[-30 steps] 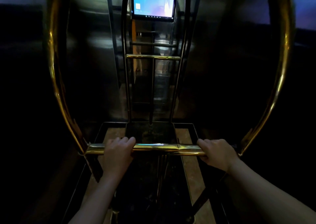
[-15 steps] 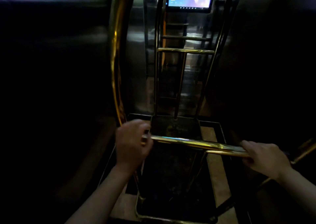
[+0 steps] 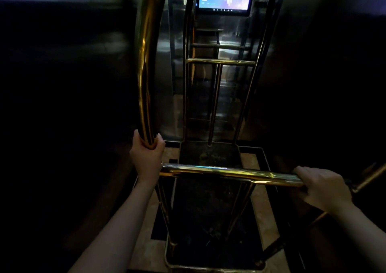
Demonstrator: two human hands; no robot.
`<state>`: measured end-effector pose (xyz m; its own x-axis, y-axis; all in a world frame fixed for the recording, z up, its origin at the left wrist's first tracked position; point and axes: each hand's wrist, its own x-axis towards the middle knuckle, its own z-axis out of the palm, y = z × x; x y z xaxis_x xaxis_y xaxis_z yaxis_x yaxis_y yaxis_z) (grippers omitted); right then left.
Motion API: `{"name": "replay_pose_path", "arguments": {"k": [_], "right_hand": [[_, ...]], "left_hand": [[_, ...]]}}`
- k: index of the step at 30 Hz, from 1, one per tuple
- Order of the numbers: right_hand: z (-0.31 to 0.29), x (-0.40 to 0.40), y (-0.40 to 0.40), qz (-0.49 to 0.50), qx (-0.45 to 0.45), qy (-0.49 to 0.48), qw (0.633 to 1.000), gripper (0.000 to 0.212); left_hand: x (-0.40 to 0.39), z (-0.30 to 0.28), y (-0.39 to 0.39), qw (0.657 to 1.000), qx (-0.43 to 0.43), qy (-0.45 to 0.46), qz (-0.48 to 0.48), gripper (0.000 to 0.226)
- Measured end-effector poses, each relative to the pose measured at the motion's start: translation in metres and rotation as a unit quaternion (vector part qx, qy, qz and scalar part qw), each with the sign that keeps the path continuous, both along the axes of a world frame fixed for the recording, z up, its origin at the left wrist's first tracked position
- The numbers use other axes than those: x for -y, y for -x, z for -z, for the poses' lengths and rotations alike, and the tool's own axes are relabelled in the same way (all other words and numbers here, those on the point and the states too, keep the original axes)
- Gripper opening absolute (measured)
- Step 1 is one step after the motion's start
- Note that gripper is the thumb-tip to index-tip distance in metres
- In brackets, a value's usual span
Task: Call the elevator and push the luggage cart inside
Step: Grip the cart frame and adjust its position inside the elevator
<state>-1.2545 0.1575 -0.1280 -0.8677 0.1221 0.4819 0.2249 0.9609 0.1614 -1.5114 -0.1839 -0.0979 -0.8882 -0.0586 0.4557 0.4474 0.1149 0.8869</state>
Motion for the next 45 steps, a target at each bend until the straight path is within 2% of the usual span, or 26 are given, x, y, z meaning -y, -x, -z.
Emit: {"name": "replay_pose_path", "arguments": {"k": [2, 5, 7, 9, 11, 13, 15, 17, 19, 21, 23, 24, 30, 45], "right_hand": [[0.003, 0.01, 0.001, 0.055, -0.021, 0.019, 0.998, 0.03], [0.009, 0.032, 0.001, 0.145, -0.039, 0.104, 0.983, 0.045], [0.011, 0.045, -0.005, 0.15, -0.023, 0.133, 0.979, 0.052], [0.008, 0.05, -0.017, 0.112, -0.032, 0.163, 0.98, 0.053], [-0.01, 0.047, -0.035, 0.113, -0.13, 0.186, 0.967, 0.039], [-0.032, 0.03, -0.049, 0.179, -0.299, 0.166, 0.922, 0.036], [-0.055, 0.003, -0.057, 0.231, -0.439, 0.236, 0.835, 0.049], [-0.068, -0.016, -0.058, 0.191, -0.464, 0.418, 0.758, 0.058], [-0.067, -0.026, -0.053, 0.133, -0.429, 0.537, 0.714, 0.052], [-0.057, -0.029, -0.044, 0.141, -0.416, 0.537, 0.72, 0.038], [-0.047, -0.029, -0.033, 0.153, -0.437, 0.481, 0.745, 0.02], [-0.044, -0.03, -0.027, 0.159, -0.453, 0.462, 0.746, 0.019], [-0.032, -0.037, -0.008, 0.205, -0.535, 0.422, 0.703, 0.014], [-0.02, -0.04, -0.007, 0.204, -0.553, 0.397, 0.703, 0.014]], "left_hand": [[0.001, 0.001, 0.001, 1.0, -0.015, -0.001, 0.007, 0.016], [0.001, 0.009, 0.009, 0.999, -0.034, 0.009, 0.009, 0.012], [-0.001, 0.016, 0.016, 0.999, -0.046, 0.002, -0.009, 0.016], [0.0, 0.027, 0.025, 0.998, -0.063, 0.009, -0.019, 0.022], [0.0, 0.036, 0.035, 0.998, -0.062, 0.008, -0.013, 0.027], [0.001, 0.04, 0.04, 0.999, -0.047, 0.01, -0.012, 0.03], [-0.001, 0.038, 0.039, 0.999, -0.035, 0.01, -0.022, 0.031], [-0.004, 0.033, 0.034, 0.999, -0.034, -0.013, -0.015, 0.031], [-0.004, 0.029, 0.031, 0.999, -0.036, -0.035, -0.002, 0.03], [-0.005, 0.033, 0.031, 0.999, -0.04, -0.035, -0.006, 0.027], [-0.007, 0.034, 0.032, 0.998, -0.041, -0.039, -0.015, 0.023], [-0.007, 0.033, 0.032, 0.998, -0.044, -0.045, -0.016, 0.021], [-0.007, 0.038, 0.038, 0.997, -0.057, -0.048, -0.029, 0.02], [-0.004, 0.026, 0.029, 0.995, -0.075, -0.029, -0.064, 0.015]]}}
